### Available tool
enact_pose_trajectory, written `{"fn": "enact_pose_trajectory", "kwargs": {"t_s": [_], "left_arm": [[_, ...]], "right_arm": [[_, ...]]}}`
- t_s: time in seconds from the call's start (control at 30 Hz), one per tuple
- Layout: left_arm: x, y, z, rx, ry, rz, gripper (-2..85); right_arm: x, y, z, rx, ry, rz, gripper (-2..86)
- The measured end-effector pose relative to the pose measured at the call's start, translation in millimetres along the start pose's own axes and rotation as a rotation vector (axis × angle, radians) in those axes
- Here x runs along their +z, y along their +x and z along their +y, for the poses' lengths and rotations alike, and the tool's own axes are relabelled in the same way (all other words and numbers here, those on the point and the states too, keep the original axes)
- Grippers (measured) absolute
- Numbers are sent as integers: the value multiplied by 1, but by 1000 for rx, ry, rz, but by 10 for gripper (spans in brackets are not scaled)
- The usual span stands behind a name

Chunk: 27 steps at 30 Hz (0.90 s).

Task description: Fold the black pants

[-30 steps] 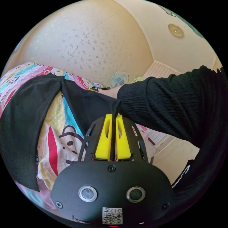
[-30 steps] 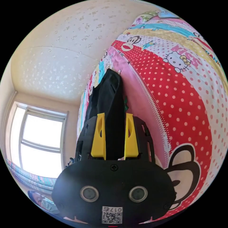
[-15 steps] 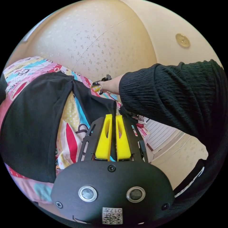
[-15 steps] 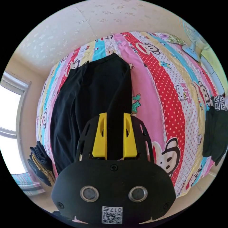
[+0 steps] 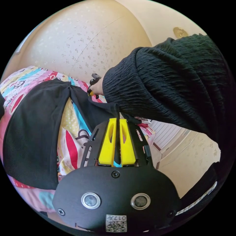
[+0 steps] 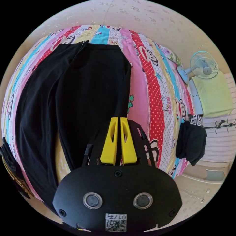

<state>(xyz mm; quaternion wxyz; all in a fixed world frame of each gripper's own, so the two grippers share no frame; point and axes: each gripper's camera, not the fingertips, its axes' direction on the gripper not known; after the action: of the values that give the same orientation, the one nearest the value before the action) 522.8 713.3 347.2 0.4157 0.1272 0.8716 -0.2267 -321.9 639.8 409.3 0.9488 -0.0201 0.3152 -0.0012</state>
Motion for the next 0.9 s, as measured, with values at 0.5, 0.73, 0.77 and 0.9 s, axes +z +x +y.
{"fn": "enact_pose_trajectory", "kwargs": {"t_s": [0.5,0.73,0.77,0.9], "left_arm": [[-191,-126,63,-455,290,-145,3],[-240,-177,145,-674,339,-255,0],[-240,-179,150,-682,339,-263,0],[-238,-198,178,-795,344,-227,0]], "right_arm": [[-159,-207,46,-336,408,-512,8],[-90,-298,96,-227,328,-684,24],[-80,-294,105,-200,337,-735,31],[-94,-239,121,-242,436,-925,56]]}}
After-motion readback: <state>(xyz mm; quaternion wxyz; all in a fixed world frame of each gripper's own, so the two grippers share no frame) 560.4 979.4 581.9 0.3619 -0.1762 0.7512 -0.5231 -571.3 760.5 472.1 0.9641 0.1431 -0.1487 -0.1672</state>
